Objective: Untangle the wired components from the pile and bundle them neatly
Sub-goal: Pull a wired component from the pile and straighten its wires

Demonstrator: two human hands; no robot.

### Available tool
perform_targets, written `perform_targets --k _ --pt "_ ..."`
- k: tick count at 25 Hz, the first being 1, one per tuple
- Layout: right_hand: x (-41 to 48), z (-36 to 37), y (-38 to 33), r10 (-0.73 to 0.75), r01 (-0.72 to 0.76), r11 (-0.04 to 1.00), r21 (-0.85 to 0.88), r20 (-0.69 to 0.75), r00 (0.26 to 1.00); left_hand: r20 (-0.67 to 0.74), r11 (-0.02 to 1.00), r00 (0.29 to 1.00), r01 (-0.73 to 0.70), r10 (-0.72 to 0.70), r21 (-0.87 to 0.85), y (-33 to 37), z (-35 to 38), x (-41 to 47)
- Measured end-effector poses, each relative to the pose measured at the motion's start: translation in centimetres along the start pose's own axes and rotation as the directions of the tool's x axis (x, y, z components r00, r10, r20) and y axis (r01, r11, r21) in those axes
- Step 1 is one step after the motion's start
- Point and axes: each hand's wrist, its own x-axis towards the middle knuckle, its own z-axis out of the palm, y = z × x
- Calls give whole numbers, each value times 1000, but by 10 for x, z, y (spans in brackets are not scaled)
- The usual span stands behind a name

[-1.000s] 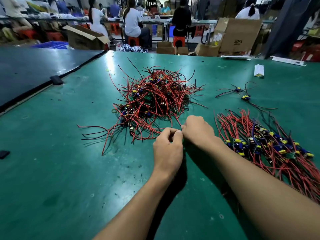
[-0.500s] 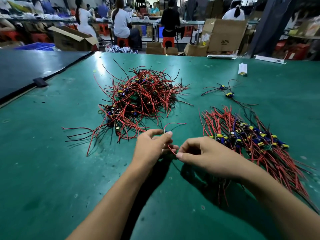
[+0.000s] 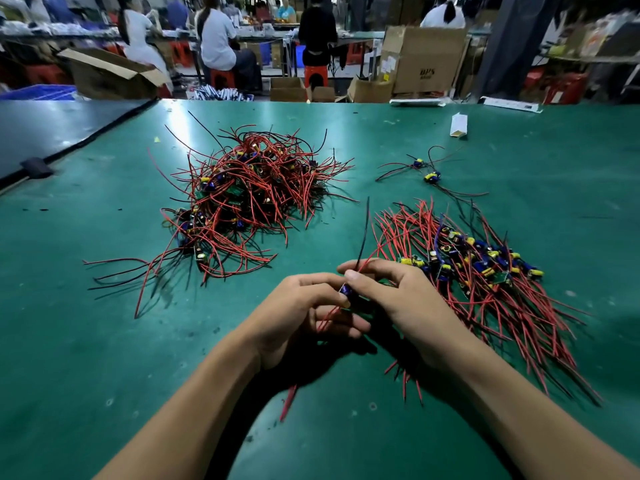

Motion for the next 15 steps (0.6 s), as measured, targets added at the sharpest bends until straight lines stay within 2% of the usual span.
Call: perform_targets --k 5,9,12,15 --pt "3 -3 -5 92 -78 966 245 -48 995 44 1000 999 13 -14 3 -1 2 1" --pt "4 -5 -9 187 -158 930 330 -56 981 55 1000 998 23 -22 -17 -1 0 1" --pt "1 -6 -13 170 -170 945 278 22 985 15 1000 1000 -13 13 6 -1 4 1" --pt "1 -7 -10 101 -99 981 166 -6 995 -61 996 996 -57 61 72 -5 5 2"
